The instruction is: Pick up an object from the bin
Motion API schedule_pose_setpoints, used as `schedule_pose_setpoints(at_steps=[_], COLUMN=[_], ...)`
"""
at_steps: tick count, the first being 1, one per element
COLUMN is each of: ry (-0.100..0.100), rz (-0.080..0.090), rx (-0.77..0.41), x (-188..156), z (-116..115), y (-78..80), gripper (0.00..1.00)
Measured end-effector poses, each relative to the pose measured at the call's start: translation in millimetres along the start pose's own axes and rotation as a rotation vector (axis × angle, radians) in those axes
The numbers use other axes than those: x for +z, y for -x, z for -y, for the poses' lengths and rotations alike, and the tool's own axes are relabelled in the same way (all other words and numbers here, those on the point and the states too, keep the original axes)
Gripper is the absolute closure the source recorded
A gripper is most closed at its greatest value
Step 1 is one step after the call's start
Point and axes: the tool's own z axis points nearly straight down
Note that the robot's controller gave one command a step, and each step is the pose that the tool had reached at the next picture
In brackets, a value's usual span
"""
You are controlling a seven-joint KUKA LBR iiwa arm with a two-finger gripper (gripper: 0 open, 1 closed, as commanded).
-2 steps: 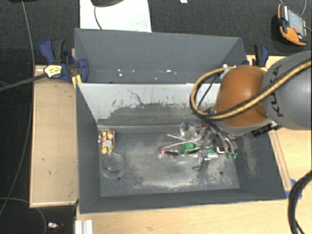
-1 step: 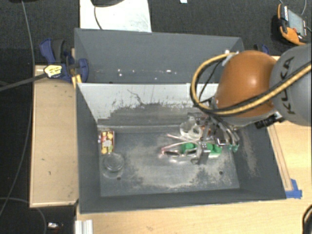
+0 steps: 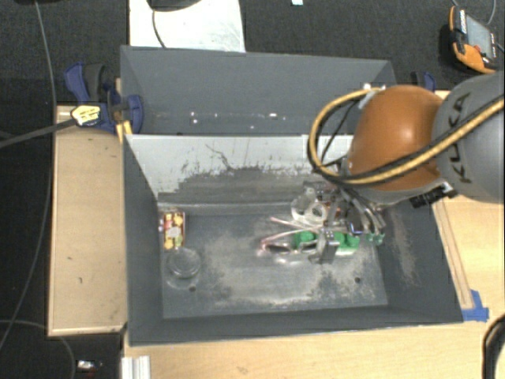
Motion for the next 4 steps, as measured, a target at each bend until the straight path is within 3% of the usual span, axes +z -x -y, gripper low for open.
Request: schedule_pose_setpoints(at_steps=[1, 2, 3, 4], ry=[0.0, -0.003, -0.001, -0.003], rz=[-0.003, -0.008, -0.007, -0.009], rx=[-0.168, 0.0, -0.074, 0.014], x=[-15.5, 48.9, -25.3, 51.5], z=[-30.8, 16.0, 9.3, 36.9], y=[9.4, 6.5, 9.4, 5.9], gripper=[0.0, 0.0, 0.0, 0.0])
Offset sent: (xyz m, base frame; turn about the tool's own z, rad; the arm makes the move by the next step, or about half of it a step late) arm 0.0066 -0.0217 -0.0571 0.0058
